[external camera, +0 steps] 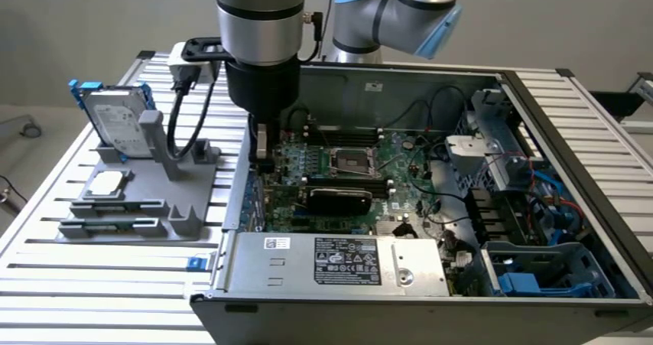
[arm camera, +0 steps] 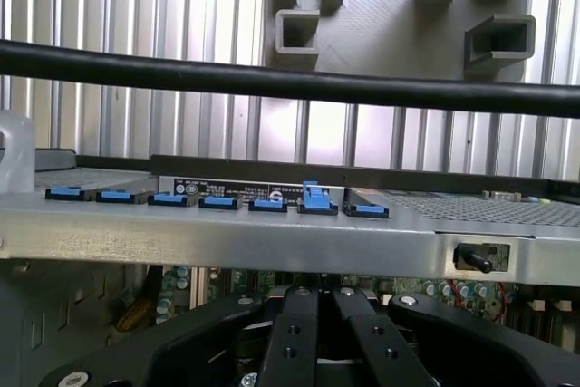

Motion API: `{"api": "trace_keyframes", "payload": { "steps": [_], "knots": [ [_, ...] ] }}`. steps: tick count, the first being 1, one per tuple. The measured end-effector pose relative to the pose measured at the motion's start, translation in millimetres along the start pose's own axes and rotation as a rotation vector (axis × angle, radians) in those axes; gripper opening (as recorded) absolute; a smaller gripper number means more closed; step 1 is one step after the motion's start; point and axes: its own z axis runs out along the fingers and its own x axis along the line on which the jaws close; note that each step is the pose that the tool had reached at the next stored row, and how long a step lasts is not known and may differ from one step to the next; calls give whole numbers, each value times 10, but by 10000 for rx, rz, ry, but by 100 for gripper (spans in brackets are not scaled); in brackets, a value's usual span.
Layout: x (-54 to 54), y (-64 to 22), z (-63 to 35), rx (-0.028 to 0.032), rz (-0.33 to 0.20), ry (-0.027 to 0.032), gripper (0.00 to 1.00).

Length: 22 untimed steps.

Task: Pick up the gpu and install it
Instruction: 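Press down on the gpu until it lock into place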

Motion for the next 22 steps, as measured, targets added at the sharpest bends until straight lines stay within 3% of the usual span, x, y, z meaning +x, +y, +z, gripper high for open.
{"api": "trace_keyframes", "payload": {
  "steps": [8, 12, 22],
  "knots": [
    [-5, -28, -3, 0, -1, 7, 11],
    [-6, -32, 13, 31, -4, 9, 11],
    [-7, -6, 27, 53, 10, 10, 11]
  ]
}}
